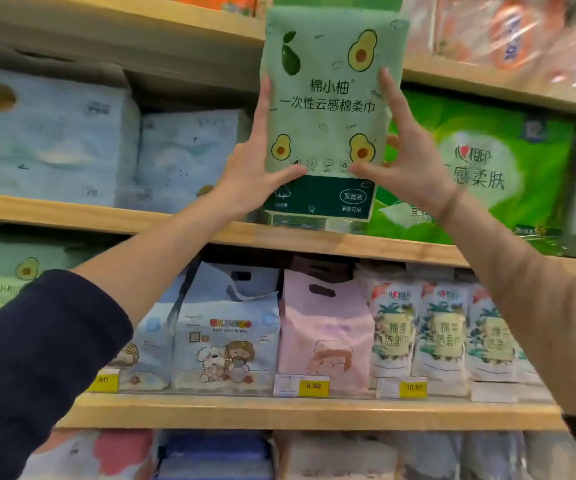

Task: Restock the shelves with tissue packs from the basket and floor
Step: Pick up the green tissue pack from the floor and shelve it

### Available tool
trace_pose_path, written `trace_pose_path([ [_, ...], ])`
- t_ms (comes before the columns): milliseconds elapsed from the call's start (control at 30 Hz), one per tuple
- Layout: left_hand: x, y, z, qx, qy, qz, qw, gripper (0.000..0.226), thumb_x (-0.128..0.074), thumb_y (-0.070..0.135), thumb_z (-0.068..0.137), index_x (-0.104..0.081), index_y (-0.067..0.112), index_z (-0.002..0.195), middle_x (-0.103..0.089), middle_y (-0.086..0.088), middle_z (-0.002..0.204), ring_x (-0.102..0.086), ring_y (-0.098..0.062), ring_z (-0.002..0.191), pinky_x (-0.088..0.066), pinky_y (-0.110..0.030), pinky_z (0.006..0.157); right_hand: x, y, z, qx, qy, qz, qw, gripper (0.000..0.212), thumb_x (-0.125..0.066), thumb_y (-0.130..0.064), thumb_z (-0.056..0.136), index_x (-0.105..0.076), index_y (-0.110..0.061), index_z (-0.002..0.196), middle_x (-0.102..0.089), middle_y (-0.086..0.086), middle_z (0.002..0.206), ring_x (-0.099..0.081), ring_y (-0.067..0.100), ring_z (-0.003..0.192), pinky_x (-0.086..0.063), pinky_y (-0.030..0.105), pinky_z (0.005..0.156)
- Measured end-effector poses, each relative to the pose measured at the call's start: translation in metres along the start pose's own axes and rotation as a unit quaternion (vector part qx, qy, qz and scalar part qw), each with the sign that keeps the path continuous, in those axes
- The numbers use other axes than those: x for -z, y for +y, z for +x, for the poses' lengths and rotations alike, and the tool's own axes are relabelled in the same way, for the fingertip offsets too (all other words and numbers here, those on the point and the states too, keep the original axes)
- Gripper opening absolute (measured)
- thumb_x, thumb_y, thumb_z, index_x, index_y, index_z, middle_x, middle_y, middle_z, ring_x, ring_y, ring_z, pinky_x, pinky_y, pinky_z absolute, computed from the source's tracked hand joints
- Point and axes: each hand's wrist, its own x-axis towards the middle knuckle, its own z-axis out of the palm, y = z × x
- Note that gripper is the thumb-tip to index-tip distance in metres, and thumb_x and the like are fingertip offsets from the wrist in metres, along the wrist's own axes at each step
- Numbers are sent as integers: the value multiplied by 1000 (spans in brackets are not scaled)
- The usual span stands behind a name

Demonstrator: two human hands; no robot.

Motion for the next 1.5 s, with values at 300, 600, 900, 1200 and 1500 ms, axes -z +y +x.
trace_pose_path([
  [300,-18,-25,27,3,-4,53,999,111,-69,20,82,22,23,146,-30,-1,154,-49,-15,128,-40,-39,106,-20,38,16,40,30,-3,999,103,-70,-23,71,-5,-21,150,-14,-31,142,-28,17,141,-46,54,98],
  [600,-26,-48,47,10,-30,84,996,115,-70,19,82,27,23,143,-28,-3,155,-48,-22,129,-37,-47,108,-34,58,28,6,31,-3,999,107,-72,-24,67,-4,-27,150,-16,-35,137,-28,14,139,-45,54,99],
  [900,-40,-71,40,46,-79,106,990,115,-67,17,84,34,25,140,-26,-5,155,-49,-24,127,-36,-42,107,-56,81,24,-31,5,-35,999,113,-79,-23,65,-3,-30,149,-31,2,150,-36,20,134,-43,53,101],
  [1200,-42,-90,50,124,-175,105,971,114,-62,20,88,43,27,133,-37,-6,150,-56,-25,116,-39,-42,107,-68,88,30,-126,-69,-27,989,115,-79,-11,70,1,-36,149,-31,3,151,-39,22,132,-39,40,106],
  [1500,-42,-106,71,184,-227,114,949,118,-64,24,86,45,29,130,-42,-6,145,-56,-25,111,-48,-39,96,-77,96,49,-188,-128,-69,971,118,-77,-9,72,11,-31,148,-37,10,147,-46,28,127,-41,43,105],
])
